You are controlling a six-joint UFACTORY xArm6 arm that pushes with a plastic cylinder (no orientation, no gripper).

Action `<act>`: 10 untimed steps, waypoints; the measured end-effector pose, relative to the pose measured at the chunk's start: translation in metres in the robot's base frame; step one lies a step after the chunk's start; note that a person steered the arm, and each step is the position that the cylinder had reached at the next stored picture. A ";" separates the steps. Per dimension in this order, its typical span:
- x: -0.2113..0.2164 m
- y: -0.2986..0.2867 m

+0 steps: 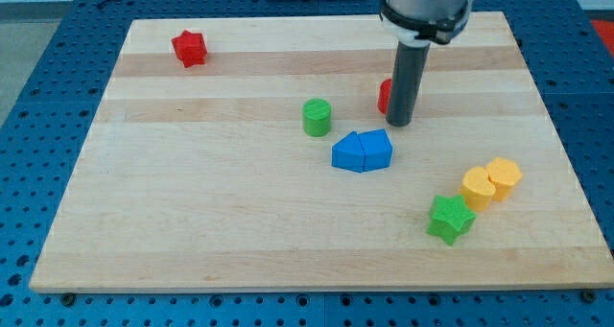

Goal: Push the red circle towards the top center of the board

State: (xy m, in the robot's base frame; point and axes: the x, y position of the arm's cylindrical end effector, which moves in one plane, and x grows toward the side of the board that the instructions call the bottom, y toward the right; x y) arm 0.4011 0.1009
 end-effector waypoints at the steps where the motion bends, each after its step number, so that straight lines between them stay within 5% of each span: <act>1: -0.028 0.000; 3: -0.068 0.014; 4: -0.084 0.076; 7: -0.078 0.014; 10: -0.115 0.000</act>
State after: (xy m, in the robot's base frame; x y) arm 0.2862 0.1012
